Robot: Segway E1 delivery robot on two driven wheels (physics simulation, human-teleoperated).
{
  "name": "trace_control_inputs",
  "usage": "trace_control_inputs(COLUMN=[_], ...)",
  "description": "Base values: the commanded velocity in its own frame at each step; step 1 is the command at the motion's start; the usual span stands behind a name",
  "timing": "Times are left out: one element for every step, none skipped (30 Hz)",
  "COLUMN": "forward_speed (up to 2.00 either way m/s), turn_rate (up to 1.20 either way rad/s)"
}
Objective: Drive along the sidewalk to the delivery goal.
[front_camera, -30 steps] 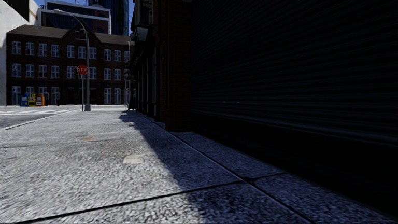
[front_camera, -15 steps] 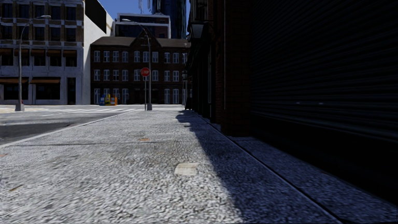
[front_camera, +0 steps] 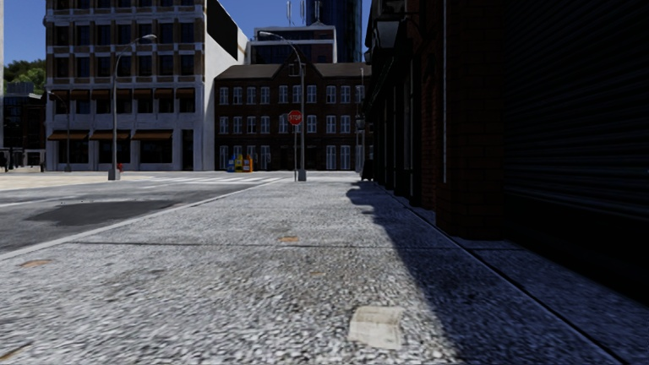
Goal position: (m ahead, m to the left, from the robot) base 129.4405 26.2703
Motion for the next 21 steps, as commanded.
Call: trace_control_inputs(forward_speed=[2.00,2.00,2.00,2.00,2.00,2.00,2.00,2.00,2.00,2.00,2.00,2.00,2.00,2.00,2.00,2.00,2.00,2.00,2.00,2.00,2.00], turn_rate=[0.00,0.00,0.00,0.00,0.00,0.00,0.00,0.00,0.00,0.00,0.00,0.00,0.00,0.00,0.00,0.00,0.00,0.00,0.00,0.00,0.00])
